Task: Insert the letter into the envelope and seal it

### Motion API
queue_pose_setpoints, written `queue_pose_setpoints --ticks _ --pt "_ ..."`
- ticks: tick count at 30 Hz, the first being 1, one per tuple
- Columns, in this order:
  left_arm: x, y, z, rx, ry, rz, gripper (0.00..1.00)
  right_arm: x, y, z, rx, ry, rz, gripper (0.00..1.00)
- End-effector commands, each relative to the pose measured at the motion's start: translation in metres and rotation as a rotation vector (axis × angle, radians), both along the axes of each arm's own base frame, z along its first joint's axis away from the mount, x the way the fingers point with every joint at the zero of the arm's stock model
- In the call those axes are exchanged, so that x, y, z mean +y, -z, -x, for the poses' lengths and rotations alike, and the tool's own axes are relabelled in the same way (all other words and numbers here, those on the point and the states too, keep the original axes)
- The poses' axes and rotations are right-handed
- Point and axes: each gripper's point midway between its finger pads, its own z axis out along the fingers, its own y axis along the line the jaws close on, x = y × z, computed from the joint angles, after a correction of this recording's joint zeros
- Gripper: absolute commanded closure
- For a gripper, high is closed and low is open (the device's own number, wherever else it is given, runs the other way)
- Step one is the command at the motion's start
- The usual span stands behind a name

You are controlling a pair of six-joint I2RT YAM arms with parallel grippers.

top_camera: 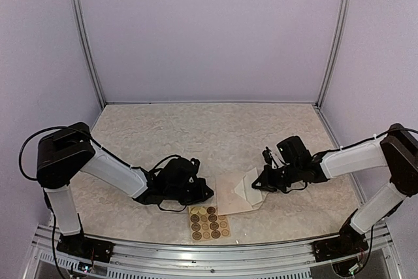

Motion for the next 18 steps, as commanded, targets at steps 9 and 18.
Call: queue_pose_setpoints --ticks 9,18 --pt "-0.047 -0.043 0.001 -0.132 0.123 0.065 0.85 0.001 0.002 0.007 0.005 -0.056 -0.010 1.00" --pt "-0.042 0.009 0.003 -0.035 0.122 -0.003 0.90 -0.002 0.002 0.006 -0.001 -0.046 0.003 1.00"
